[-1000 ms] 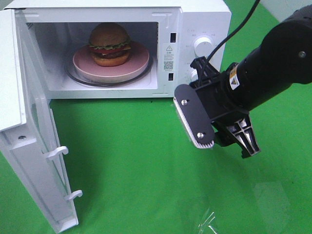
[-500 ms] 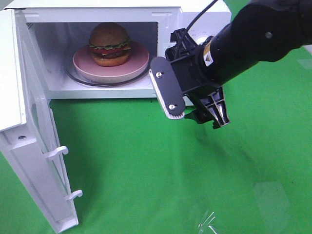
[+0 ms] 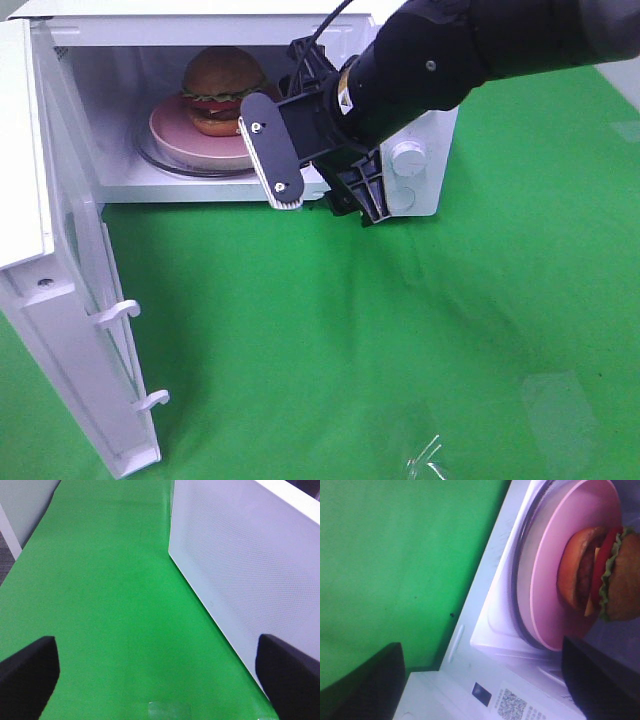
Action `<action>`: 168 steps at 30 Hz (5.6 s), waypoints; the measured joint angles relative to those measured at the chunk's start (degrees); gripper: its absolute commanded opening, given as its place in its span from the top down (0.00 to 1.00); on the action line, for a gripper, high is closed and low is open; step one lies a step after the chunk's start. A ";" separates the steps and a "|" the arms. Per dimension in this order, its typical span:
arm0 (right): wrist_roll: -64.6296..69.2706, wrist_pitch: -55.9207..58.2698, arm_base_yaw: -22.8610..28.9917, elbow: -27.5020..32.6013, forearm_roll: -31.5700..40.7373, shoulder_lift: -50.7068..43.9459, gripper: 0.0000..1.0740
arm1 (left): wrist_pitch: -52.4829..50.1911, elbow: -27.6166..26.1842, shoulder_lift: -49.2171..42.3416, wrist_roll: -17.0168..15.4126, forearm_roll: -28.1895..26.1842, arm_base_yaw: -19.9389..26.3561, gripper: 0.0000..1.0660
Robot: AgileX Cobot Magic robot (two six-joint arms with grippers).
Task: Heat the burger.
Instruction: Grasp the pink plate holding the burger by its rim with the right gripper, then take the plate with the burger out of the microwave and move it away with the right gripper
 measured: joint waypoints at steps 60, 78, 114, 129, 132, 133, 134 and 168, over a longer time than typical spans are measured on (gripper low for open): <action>0.06 3.38 -2.86 -33.00 10.08 30.42 0.76 | 0.00 0.00 0.00 0.00 0.00 0.00 0.06; -0.40 6.88 -0.86 -33.06 9.68 28.71 1.00 | 0.00 0.00 0.00 0.00 0.00 0.00 0.06; -12.15 -5.79 0.17 -3.44 12.26 8.65 1.00 | 0.00 0.00 0.00 0.00 0.00 0.00 0.06; -24.06 -7.73 0.17 7.33 22.69 0.92 1.00 | 0.00 0.00 0.00 0.00 0.00 0.00 0.06; -24.06 -7.85 0.17 9.57 23.84 -2.01 1.00 | 0.00 0.00 0.00 0.00 0.00 0.00 0.06; -24.06 -7.85 0.17 9.57 23.84 -2.01 1.00 | 0.00 0.00 0.00 0.00 0.00 0.00 0.06; -24.18 -8.02 0.17 10.83 24.35 -3.55 1.00 | 0.00 0.00 0.00 0.00 0.00 0.00 0.06; -15.64 -5.44 0.11 40.97 17.99 -38.79 1.00 | 0.00 0.00 0.00 0.00 0.00 0.00 0.06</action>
